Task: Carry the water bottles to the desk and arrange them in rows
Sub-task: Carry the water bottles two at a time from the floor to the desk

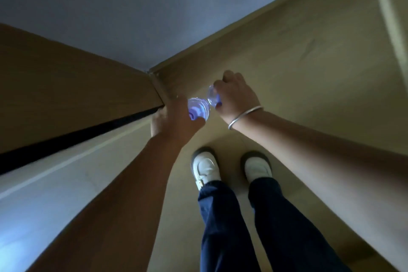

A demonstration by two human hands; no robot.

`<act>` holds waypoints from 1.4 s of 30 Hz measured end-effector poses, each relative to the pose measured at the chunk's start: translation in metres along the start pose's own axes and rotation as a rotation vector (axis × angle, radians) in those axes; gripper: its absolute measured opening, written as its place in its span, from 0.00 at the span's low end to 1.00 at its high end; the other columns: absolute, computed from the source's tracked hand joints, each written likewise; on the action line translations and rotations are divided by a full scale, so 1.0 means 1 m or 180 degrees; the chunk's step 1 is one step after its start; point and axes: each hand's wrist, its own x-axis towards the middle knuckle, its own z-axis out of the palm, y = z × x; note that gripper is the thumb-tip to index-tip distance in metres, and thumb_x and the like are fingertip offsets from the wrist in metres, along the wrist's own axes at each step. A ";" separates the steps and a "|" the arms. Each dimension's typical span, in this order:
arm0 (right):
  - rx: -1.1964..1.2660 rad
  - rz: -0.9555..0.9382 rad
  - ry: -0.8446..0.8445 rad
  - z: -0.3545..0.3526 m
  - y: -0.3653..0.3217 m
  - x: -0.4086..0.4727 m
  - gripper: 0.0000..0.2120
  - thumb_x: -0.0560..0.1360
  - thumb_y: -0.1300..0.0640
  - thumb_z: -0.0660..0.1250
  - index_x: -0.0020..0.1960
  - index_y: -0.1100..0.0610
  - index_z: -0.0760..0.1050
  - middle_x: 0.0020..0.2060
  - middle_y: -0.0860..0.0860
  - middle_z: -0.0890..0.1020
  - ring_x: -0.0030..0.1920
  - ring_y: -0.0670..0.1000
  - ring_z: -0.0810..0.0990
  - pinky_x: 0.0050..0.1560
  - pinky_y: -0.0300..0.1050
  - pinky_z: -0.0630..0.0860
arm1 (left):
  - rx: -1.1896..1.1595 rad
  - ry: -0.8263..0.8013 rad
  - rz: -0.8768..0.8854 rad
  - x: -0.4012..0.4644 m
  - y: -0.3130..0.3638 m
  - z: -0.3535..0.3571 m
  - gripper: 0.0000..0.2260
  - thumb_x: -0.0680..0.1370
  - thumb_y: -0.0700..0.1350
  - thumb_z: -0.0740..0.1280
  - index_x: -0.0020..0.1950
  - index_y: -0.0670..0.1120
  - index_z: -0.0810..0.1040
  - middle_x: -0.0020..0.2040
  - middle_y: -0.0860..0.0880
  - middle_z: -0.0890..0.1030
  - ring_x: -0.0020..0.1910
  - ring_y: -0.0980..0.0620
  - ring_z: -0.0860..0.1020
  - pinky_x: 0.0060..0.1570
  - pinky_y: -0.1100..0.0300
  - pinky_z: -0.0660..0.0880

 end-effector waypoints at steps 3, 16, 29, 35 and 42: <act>-0.0044 -0.0024 -0.0213 -0.032 -0.017 -0.054 0.13 0.74 0.64 0.58 0.57 0.60 0.73 0.60 0.58 0.70 0.61 0.57 0.66 0.52 0.48 0.67 | -0.0102 -0.0155 -0.0245 -0.056 0.018 -0.024 0.19 0.68 0.56 0.69 0.51 0.45 0.71 0.48 0.41 0.80 0.47 0.38 0.78 0.40 0.55 0.69; -0.0421 -0.1194 -0.0346 -0.178 -0.136 -0.267 0.07 0.64 0.69 0.66 0.43 0.64 0.75 0.48 0.61 0.76 0.51 0.61 0.75 0.42 0.48 0.73 | -0.0150 0.0054 -0.1048 -0.317 0.005 -0.149 0.18 0.68 0.57 0.66 0.49 0.48 0.68 0.44 0.46 0.81 0.43 0.42 0.79 0.36 0.60 0.65; -0.0999 -0.2469 -0.0673 -0.157 -0.363 -0.415 0.10 0.74 0.59 0.60 0.51 0.62 0.74 0.53 0.57 0.73 0.58 0.57 0.69 0.54 0.47 0.68 | -0.0756 0.1069 -0.2030 -0.573 -0.135 -0.207 0.16 0.66 0.57 0.66 0.41 0.49 0.64 0.43 0.45 0.80 0.44 0.42 0.79 0.35 0.60 0.65; -0.0733 -0.2808 -0.1125 -0.127 -0.464 -0.473 0.09 0.68 0.62 0.65 0.47 0.63 0.77 0.49 0.59 0.75 0.52 0.58 0.73 0.45 0.40 0.65 | -0.1003 0.1456 -0.2736 -0.668 -0.211 -0.211 0.17 0.65 0.57 0.67 0.39 0.48 0.64 0.39 0.46 0.79 0.36 0.43 0.73 0.34 0.60 0.63; -0.1039 -0.3512 -0.1371 -0.101 -0.550 -0.518 0.09 0.68 0.60 0.64 0.47 0.62 0.76 0.50 0.58 0.75 0.52 0.59 0.74 0.49 0.43 0.69 | -0.1270 0.1819 -0.3509 -0.742 -0.256 -0.200 0.17 0.65 0.58 0.67 0.39 0.48 0.65 0.40 0.46 0.79 0.39 0.42 0.75 0.35 0.60 0.64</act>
